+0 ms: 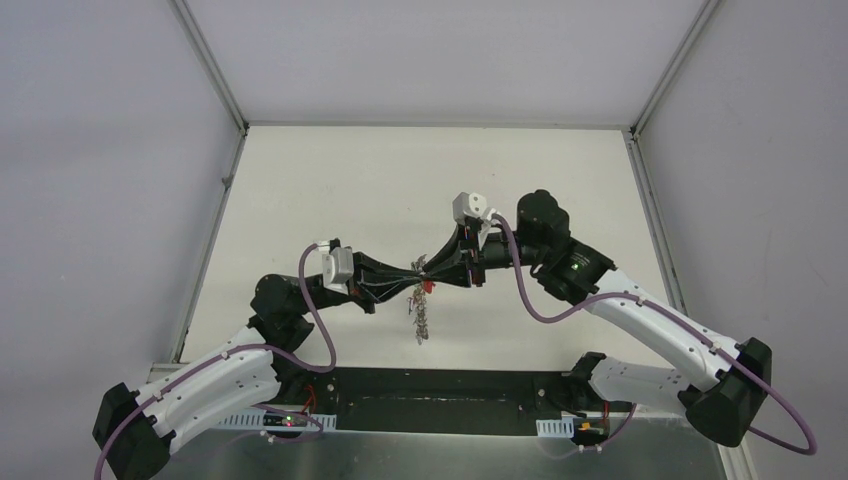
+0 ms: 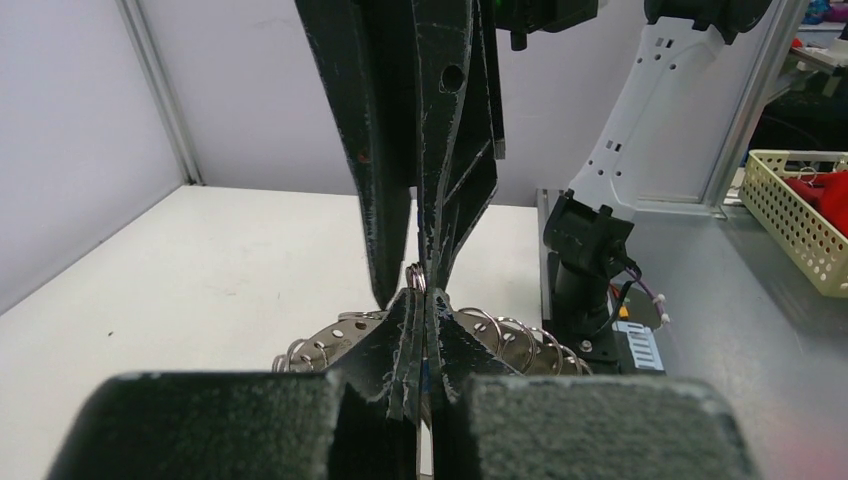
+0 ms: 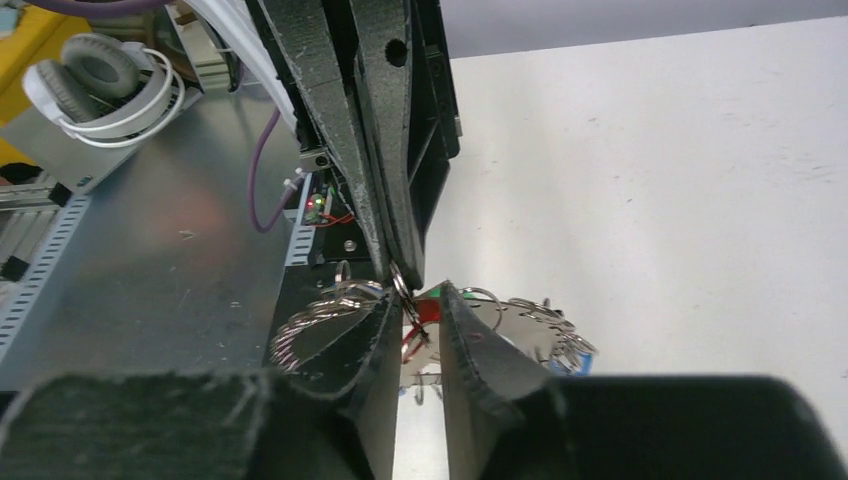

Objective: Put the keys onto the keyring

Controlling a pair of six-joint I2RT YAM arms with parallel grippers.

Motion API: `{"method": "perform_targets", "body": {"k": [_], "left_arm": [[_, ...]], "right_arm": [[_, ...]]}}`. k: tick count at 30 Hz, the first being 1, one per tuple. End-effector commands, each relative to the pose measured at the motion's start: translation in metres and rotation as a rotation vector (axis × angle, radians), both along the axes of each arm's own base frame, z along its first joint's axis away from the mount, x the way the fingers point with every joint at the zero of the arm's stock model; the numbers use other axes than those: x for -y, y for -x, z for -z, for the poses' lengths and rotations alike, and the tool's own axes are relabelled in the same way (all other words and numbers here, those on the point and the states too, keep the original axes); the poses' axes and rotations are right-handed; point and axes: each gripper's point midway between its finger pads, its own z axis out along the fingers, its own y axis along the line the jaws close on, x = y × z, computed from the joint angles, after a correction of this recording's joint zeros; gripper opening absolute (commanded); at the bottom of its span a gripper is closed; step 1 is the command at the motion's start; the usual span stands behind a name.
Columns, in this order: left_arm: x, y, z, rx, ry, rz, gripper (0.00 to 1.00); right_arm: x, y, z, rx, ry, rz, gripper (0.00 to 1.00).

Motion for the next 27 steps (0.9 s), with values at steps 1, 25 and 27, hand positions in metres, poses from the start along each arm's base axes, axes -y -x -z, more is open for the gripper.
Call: {"method": "perform_targets", "body": {"k": [1,25,27], "left_arm": [[-0.009,0.014,-0.034,0.097,0.096,0.017,0.0],[-0.002,-0.01,0.012,-0.048,-0.328,-0.064,0.32],[0.003,-0.012,0.012,-0.051,-0.344,-0.048,0.32]], "right_arm": [[-0.004,0.005,-0.014,0.026,-0.053,-0.047,0.11],[0.029,0.001,0.036,-0.108,0.412,0.02,0.0],[0.034,0.0,0.04,-0.134,0.484,0.031,0.0]]}}
